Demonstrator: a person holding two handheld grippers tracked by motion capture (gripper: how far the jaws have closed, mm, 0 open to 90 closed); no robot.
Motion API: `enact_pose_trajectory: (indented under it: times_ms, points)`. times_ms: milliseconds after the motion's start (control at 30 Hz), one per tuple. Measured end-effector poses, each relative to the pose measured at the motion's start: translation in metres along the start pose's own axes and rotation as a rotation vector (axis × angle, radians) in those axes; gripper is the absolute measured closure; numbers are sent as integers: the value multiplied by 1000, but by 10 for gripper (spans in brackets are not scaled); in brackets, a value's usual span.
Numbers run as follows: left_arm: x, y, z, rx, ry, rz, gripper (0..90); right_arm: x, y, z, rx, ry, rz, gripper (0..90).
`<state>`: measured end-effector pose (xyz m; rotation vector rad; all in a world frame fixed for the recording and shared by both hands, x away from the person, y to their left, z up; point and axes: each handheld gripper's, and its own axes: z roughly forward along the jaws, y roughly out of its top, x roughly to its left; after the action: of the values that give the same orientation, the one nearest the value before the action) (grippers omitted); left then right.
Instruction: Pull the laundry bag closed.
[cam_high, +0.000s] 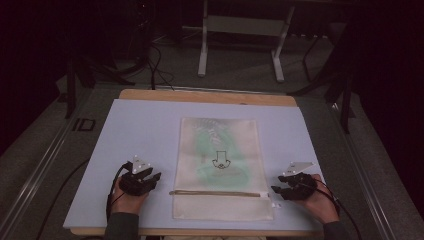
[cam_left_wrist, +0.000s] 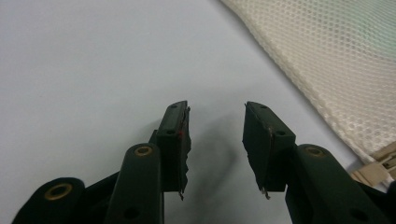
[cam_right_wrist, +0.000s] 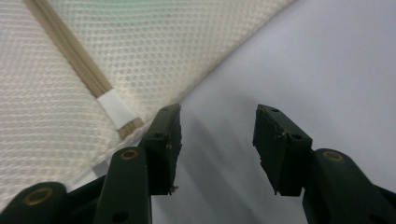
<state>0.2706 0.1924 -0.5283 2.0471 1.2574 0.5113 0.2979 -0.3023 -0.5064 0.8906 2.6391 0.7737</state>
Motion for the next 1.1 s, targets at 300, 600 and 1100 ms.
enact_pose_trajectory:
  times_ms: [300,600,1100]
  points:
    - [0,-1,0,9,3,5,591,8,11,-1,12,35,-49,502]
    - [0,0,-1,11,-5,-3,587,18,22,0,22,60,-95,502]
    - [-5,0,-4,-1,-24,16,586,32,42,4,37,117,-161,488]
